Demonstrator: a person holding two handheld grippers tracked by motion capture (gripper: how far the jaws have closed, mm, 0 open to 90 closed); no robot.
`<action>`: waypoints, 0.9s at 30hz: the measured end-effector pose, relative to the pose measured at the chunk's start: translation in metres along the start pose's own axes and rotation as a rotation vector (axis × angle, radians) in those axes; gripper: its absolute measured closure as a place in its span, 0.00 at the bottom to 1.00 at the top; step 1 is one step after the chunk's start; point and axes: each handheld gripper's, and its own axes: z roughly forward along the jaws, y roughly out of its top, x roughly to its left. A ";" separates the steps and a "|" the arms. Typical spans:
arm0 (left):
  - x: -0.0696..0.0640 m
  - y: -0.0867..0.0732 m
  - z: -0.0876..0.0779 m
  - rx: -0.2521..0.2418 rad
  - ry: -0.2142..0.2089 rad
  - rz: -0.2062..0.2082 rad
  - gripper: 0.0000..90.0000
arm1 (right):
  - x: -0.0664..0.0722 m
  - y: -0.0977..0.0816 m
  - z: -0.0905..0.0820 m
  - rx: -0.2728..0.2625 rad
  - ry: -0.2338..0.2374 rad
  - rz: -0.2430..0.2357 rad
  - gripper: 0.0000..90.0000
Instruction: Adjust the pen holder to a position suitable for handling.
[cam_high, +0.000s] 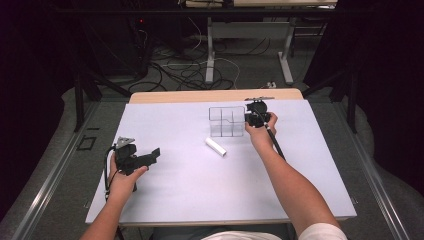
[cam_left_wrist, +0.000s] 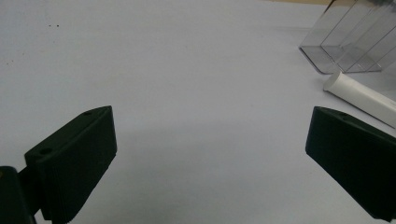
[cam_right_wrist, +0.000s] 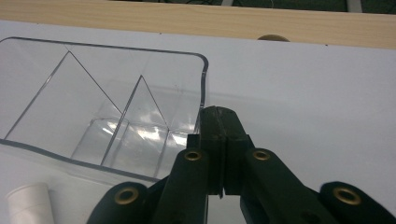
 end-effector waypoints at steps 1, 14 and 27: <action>0.000 0.000 0.000 0.000 0.002 -0.003 0.02 | 0.001 0.000 0.001 -0.006 0.001 -0.010 1.00; 0.000 0.000 0.001 -0.007 0.004 -0.006 0.02 | 0.013 -0.001 0.003 -0.005 0.025 -0.010 1.00; 0.001 0.000 0.001 -0.007 0.004 -0.006 0.02 | 0.018 -0.001 0.004 -0.004 0.046 0.016 1.00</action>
